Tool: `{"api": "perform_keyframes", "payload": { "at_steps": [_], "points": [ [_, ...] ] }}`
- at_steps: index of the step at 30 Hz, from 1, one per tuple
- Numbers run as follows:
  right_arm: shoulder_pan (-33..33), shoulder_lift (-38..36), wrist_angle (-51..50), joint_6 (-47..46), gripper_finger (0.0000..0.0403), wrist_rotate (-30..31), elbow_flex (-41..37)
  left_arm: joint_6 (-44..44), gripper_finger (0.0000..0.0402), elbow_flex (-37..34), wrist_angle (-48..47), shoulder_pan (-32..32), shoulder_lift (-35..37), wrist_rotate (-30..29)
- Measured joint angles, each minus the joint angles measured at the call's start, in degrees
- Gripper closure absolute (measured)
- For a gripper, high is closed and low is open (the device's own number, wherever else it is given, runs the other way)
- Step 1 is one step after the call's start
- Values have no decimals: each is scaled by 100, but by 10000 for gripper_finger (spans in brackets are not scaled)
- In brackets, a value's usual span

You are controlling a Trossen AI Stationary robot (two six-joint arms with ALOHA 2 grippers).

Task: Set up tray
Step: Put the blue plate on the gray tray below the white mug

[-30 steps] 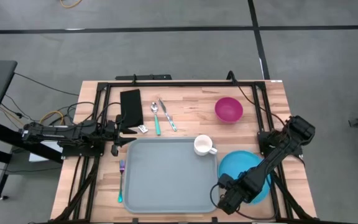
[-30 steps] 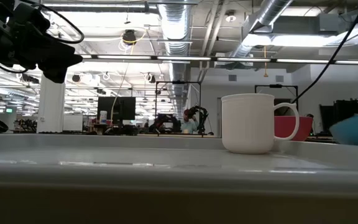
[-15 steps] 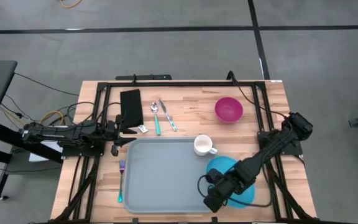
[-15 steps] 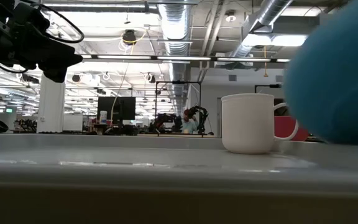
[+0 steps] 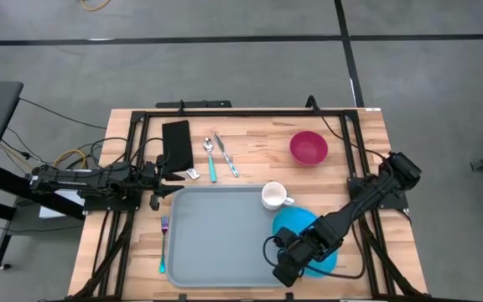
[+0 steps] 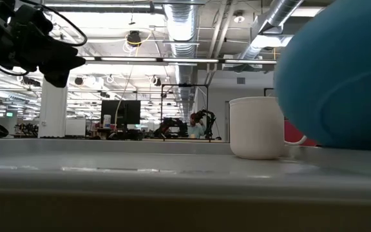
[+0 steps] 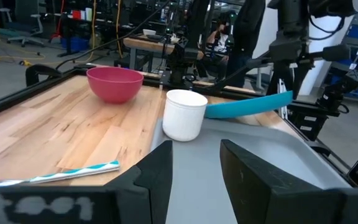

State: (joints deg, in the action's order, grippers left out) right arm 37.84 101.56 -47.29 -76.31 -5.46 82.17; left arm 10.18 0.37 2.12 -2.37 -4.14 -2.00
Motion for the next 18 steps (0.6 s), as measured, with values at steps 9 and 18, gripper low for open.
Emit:
{"api": "perform_keyframes", "payload": {
  "at_steps": [9, 18],
  "points": [
    [116, 0, 385, -210, 403, -58, 111, 129, 279, 0, -1, 0, -31, -28],
    [57, 0, 190, -36, 403, 194, 114, 418, 279, 1, -2, 0, -572, -33]
  ]
}}
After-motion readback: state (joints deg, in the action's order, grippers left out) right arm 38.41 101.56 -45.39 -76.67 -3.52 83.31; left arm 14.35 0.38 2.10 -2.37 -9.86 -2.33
